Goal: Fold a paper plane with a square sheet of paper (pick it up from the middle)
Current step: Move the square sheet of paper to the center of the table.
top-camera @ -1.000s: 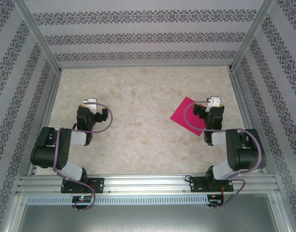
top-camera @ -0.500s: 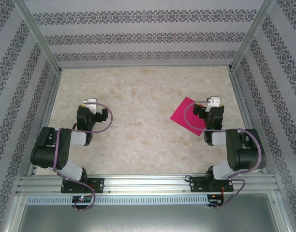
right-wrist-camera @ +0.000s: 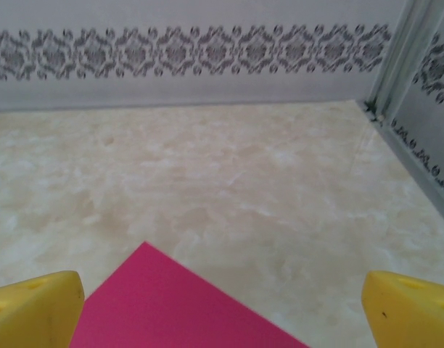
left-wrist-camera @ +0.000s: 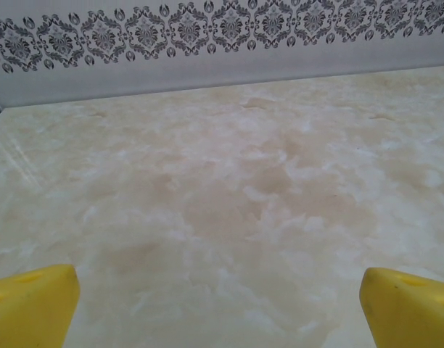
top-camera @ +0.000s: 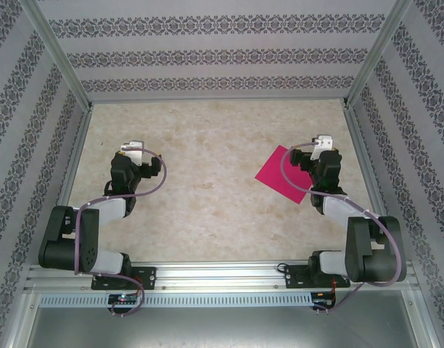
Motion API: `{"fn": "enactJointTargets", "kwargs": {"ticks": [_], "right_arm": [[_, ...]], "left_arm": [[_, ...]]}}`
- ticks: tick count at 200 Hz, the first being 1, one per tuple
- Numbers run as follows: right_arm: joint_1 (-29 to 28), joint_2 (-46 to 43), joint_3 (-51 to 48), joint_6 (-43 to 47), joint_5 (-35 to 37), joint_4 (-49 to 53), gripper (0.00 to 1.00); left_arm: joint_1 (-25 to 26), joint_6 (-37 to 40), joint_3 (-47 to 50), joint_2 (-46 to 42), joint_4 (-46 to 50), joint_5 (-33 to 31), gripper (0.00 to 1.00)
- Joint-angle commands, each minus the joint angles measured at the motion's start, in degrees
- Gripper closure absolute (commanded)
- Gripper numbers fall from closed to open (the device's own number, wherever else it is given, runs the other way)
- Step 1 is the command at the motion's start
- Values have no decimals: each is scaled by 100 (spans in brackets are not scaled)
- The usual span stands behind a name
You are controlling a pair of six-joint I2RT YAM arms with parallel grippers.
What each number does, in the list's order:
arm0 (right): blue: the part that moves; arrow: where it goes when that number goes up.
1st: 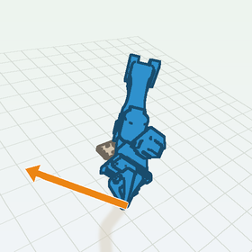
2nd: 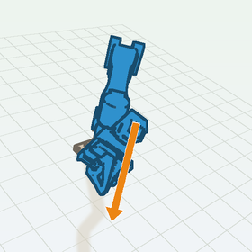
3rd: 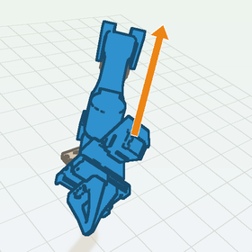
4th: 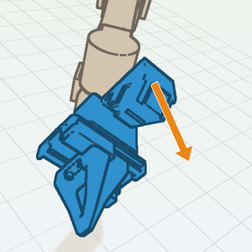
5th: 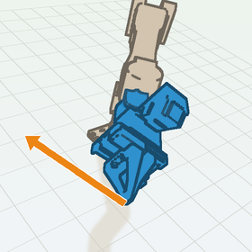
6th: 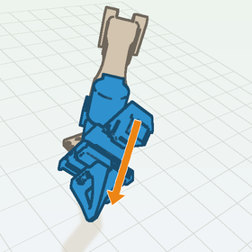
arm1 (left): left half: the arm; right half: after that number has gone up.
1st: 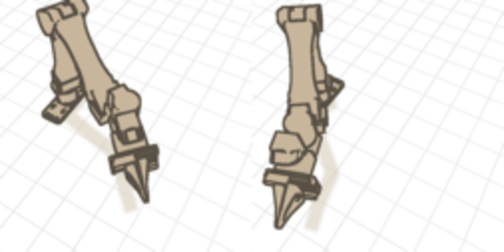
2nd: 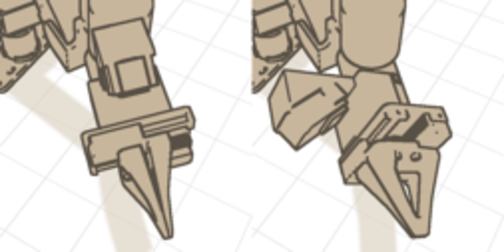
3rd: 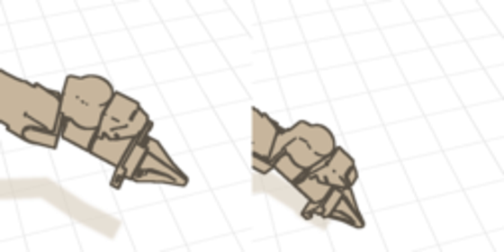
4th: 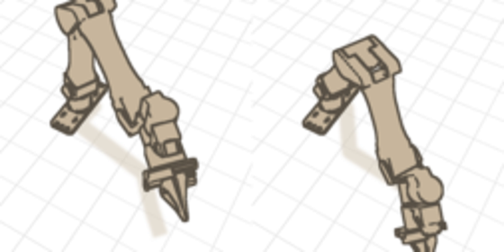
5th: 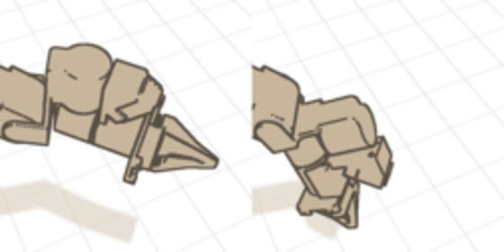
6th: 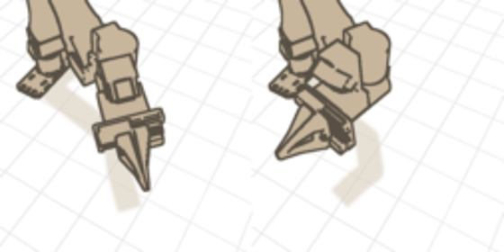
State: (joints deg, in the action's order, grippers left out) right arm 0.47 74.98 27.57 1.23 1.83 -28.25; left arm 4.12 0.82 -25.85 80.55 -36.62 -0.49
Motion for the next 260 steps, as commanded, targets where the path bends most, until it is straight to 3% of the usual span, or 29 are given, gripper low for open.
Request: {"fn": "enactJointTargets", "kwargs": {"ticks": [1,39,89,108,126,152,216,260], "right_arm": [[-37,-145,271,106,-142,1294,2],[-407,-585,923,-411,451,3081,2],[-467,-803,1900,-2073,230,4450,2],[-422,-671,2084,-2563,-200,4463,2],[-356,-440,2168,-2823,-1179,4198,2],[-552,101,2579,-3023,-1572,4479,2],[-1168,742,3497,-3070,-1209,6245,2],[-1414,742,3081,-3244,-894,5879,2]], "left_arm": [[-91,-252,-39,-42,379,-80,0],[-87,-566,-265,-339,1028,-363,0],[-87,-1096,-421,-1163,1852,-732,0],[-87,-1480,-414,-1430,2004,-985,0],[-96,-2167,-659,-1573,2685,-1399,0],[-96,-2474,-819,-1603,2932,-1372,0],[-96,-3040,-1768,-1448,4424,-1624,0],[-104,-2561,-2350,-829,4598,-1543,0]]}}
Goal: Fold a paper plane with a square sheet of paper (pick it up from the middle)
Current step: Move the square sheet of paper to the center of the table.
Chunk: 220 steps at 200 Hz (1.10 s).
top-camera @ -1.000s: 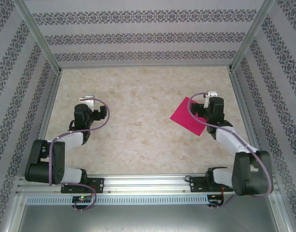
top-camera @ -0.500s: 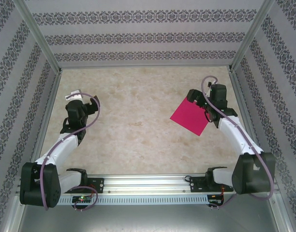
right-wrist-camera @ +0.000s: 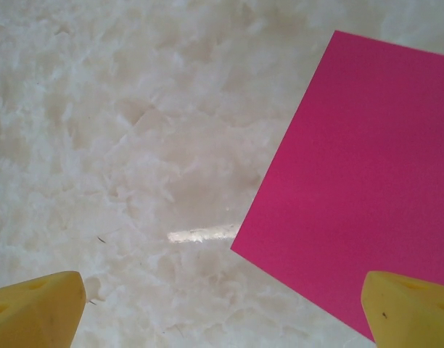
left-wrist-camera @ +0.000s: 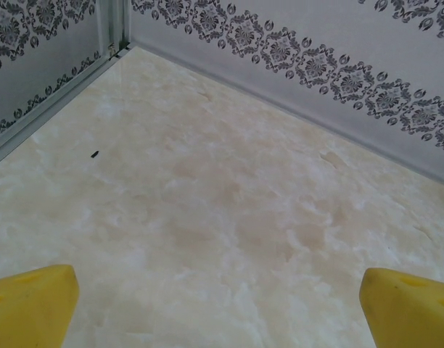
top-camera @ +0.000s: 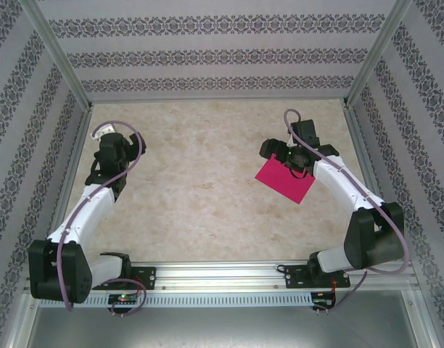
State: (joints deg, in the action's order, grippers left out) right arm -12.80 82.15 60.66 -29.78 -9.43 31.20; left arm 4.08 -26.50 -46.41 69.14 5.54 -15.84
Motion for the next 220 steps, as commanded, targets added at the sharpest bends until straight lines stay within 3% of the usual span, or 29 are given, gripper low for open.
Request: {"fn": "enactJointTargets", "kwargs": {"ticks": [1,44,70,88,100,133,153,177,220], "right_arm": [[-89,27,-238,-138,231,-77,2],[-244,684,-234,378,606,-206,5],[-465,743,-14,614,935,-41,5],[-579,749,111,796,1200,-130,5],[-556,793,224,678,1301,-81,5],[-539,1135,552,544,1041,-308,8],[-421,1750,1243,168,1053,859,11],[-320,2052,943,-102,1109,420,13],[-477,2441,1043,-430,1315,663,15]], "left_arm": [[-100,167,-291,320,380,-4,0],[-100,-202,-359,762,322,347,0],[-100,-732,-256,1002,105,409,0],[-97,-651,-176,1174,-129,692,3],[-98,-790,-136,1256,-213,754,3],[-41,-371,-459,1483,48,1708,5],[-3,-162,-495,1560,290,2122,5],[32,-230,-389,1550,173,2307,5],[82,-48,-956,1650,749,2439,5]]}}
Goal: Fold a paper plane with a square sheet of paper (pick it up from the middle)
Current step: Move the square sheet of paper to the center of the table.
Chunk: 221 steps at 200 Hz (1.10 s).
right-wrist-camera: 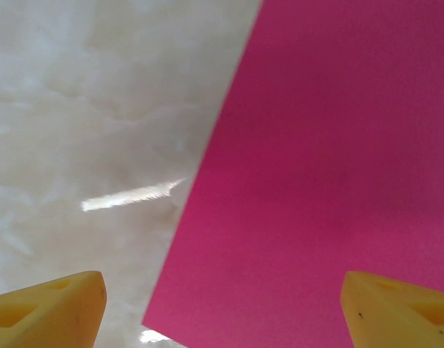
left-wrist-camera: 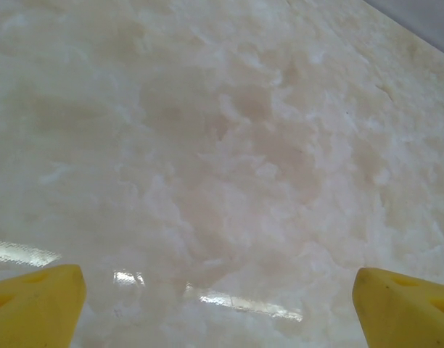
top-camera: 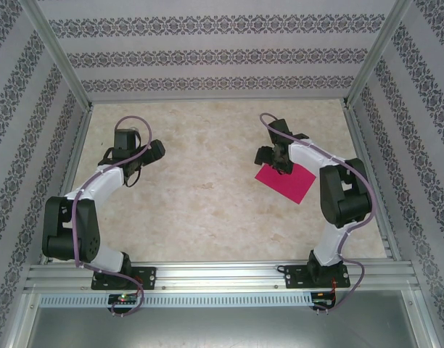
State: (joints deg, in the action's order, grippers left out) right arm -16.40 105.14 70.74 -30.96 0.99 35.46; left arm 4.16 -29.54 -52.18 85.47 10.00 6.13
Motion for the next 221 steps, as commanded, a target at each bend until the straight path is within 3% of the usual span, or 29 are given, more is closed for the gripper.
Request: {"fn": "enactJointTargets", "kwargs": {"ticks": [1,37,132,221], "right_arm": [[-126,153,36,-313,280,248,15],[-285,266,-83,-469,762,436,14],[-735,717,140,-338,864,532,12],[-843,269,157,-476,1010,562,12]], "left_arm": [[79,265,-384,20,302,245,5],[171,305,-382,-24,345,350,5],[424,185,-216,-36,259,498,4],[493,238,-345,86,270,423,4]]}}
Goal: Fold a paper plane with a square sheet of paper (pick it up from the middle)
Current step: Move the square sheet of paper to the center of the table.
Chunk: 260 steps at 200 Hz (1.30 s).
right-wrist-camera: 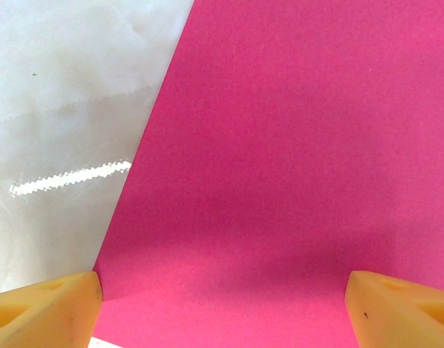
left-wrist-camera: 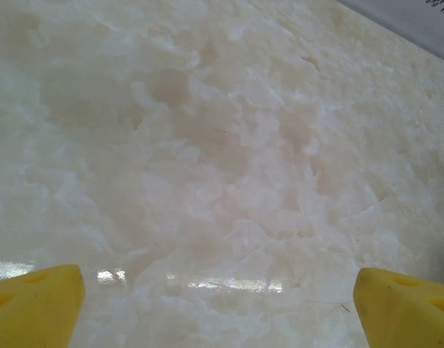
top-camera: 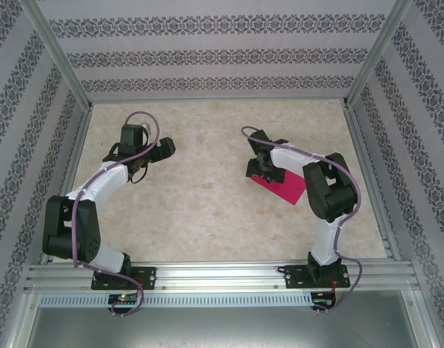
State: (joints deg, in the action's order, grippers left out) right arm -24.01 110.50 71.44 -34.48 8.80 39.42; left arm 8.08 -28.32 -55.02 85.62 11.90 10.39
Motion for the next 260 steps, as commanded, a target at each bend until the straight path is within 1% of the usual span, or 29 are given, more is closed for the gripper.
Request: {"fn": "enactJointTargets", "kwargs": {"ticks": [1,27,49,62,92,101,115,130,139,156,171,196,226,260], "right_arm": [[-84,-283,84,-131,238,164,12],[-60,-596,30,-274,445,127,10],[243,-510,89,-330,173,132,10],[322,-462,89,-349,100,103,9],[544,-430,2,-464,166,179,8],[602,-498,-139,-443,178,51,7],[681,-599,-357,-387,-47,-337,7],[671,-449,-305,-301,-382,-522,8],[617,-277,-164,-267,-510,-499,9],[478,78,117,-143,-529,-474,9],[386,476,439,34,-840,-362,11],[-20,736,583,368,-900,-187,12],[-527,646,166,877,-1331,-277,13],[-1315,35,-790,1573,-1682,-483,15]], "left_arm": [[104,115,-61,70,80,2,4],[124,159,-77,39,137,30,4],[122,162,5,-65,146,68,3],[128,126,2,-106,148,129,3],[173,85,43,-191,125,118,3],[198,67,60,-188,102,119,3],[242,54,50,-147,93,130,3],[320,63,29,-71,126,162,3],[356,63,14,-30,158,197,3],[415,63,-23,23,198,251,3],[473,106,-75,38,256,270,3],[491,136,-80,-9,393,259,2],[500,125,79,-142,382,228,2],[507,89,336,-349,356,177,2]]}}
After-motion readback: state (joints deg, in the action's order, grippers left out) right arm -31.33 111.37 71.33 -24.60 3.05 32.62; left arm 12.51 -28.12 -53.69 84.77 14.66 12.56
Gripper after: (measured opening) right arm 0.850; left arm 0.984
